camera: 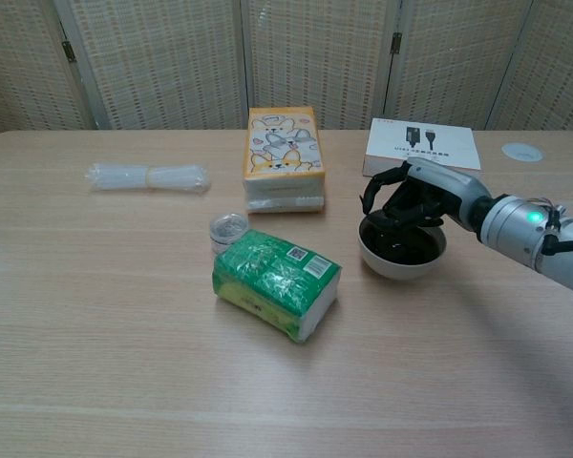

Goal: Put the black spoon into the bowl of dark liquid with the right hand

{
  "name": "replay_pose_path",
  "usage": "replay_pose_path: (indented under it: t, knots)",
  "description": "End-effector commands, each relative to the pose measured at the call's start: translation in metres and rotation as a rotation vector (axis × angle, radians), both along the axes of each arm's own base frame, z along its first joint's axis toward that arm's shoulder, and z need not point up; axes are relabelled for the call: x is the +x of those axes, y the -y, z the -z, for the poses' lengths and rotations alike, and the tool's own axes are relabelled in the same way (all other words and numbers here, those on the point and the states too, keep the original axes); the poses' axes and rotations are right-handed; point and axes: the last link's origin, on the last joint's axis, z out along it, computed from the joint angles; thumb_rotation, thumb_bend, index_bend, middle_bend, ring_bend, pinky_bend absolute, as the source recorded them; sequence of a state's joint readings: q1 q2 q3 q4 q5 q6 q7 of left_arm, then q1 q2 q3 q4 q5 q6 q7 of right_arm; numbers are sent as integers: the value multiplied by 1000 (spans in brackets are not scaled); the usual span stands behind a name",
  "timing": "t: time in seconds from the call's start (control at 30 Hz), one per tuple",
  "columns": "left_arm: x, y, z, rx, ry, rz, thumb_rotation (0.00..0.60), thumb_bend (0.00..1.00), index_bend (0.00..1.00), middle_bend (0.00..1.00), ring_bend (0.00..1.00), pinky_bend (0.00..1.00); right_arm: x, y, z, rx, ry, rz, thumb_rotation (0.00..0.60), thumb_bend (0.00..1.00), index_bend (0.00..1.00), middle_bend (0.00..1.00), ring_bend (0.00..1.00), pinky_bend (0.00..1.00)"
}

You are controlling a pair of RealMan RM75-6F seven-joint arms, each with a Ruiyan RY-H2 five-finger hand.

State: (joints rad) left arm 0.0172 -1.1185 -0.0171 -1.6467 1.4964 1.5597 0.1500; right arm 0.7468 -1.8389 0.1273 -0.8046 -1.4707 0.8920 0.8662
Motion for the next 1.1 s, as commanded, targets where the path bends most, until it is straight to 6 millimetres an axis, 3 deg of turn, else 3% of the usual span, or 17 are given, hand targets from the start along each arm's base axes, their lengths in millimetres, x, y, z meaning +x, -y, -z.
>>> replay_pose_path:
  t: [0.03, 0.23, 0.43, 0.77, 1.1]
  knots:
    - [0, 0, 1, -5, 0, -2, 600, 136, 174, 143, 122, 154, -4, -7, -1, 13, -5, -15, 600, 509, 715, 970, 1000, 1000]
    - [0, -1, 1, -6, 3, 3, 600, 136, 174, 143, 122, 155, -19, -17, -9, 28, -42, -20, 600, 511, 721, 971, 1000, 1000]
    - [0, -2, 2, -9, 3, 6, 600, 136, 174, 143, 122, 154, -29, -6, -19, -16, -70, 14, 600, 521, 724, 971, 1000, 1000]
    - [1, -2, 3, -10, 0, 4, 600, 136, 174, 143, 122, 154, -11, 12, -12, -47, -51, 19, 600, 522, 724, 971, 1000, 1000]
    - [0, -1, 3, -9, -1, 1, 600, 136, 174, 143, 122, 154, -7, -4, -6, -4, -26, -27, 600, 522, 724, 971, 1000, 1000]
